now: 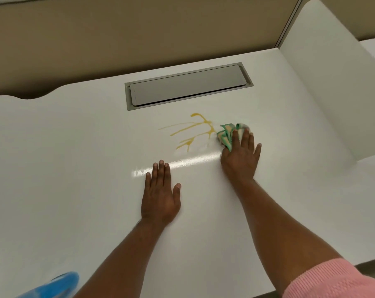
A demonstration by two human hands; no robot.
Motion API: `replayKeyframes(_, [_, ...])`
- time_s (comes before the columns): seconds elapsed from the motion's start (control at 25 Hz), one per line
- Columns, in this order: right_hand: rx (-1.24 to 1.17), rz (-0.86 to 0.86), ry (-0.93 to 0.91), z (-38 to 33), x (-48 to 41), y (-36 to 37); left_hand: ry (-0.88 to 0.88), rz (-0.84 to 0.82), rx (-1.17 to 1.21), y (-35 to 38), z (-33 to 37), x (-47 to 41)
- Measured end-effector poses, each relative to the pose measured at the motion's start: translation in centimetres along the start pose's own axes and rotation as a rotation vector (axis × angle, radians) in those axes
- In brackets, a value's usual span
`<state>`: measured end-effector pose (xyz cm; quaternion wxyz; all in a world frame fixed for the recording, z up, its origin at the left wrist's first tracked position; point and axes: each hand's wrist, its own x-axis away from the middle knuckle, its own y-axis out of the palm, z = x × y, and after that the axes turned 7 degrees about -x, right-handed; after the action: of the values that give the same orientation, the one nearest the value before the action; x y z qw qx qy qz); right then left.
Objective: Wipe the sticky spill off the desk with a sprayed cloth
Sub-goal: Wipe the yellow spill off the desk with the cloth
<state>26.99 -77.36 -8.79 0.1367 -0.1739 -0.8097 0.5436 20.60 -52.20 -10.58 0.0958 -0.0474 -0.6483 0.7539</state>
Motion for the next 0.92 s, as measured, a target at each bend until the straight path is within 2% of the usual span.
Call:
replayKeyframes(0.12, [-0.035,-0.049,-0.103,-2.8,-0.4,0.6,-0.003,0.012,-0.002,0.1,0.0,0.0])
replayKeyframes(0.32, [-0.164,-0.240,-0.500,-12.1,3.7,4.3,0.006,0.023,-0.009,0.2,-0.1,-0.1])
replayKeyframes(0.44, [-0.144,-0.266,-0.611,-12.6,3.9,5.2,0.001,0.035,-0.003,0.3,-0.3,0.0])
replayKeyframes(0.52, [-0.089,-0.194,-0.576,-10.7,1.2,4.7,-0.022,0.051,-0.011,0.5,-0.2,0.0])
replayKeyframes(0.76, [-0.046,-0.018,-0.213,-4.1,-8.8,1.8,-0.020,0.060,-0.013,0.9,-0.3,0.1])
replayKeyframes(0.84, [-0.052,-0.017,-0.169,-5.0,-9.2,2.1,-0.030,0.059,-0.005,1.0,-0.2,0.0])
replayKeyframes(0.92, [-0.079,-0.049,-0.212,-8.4,-8.0,3.3,-0.029,0.063,0.009,1.0,-0.2,0.0])
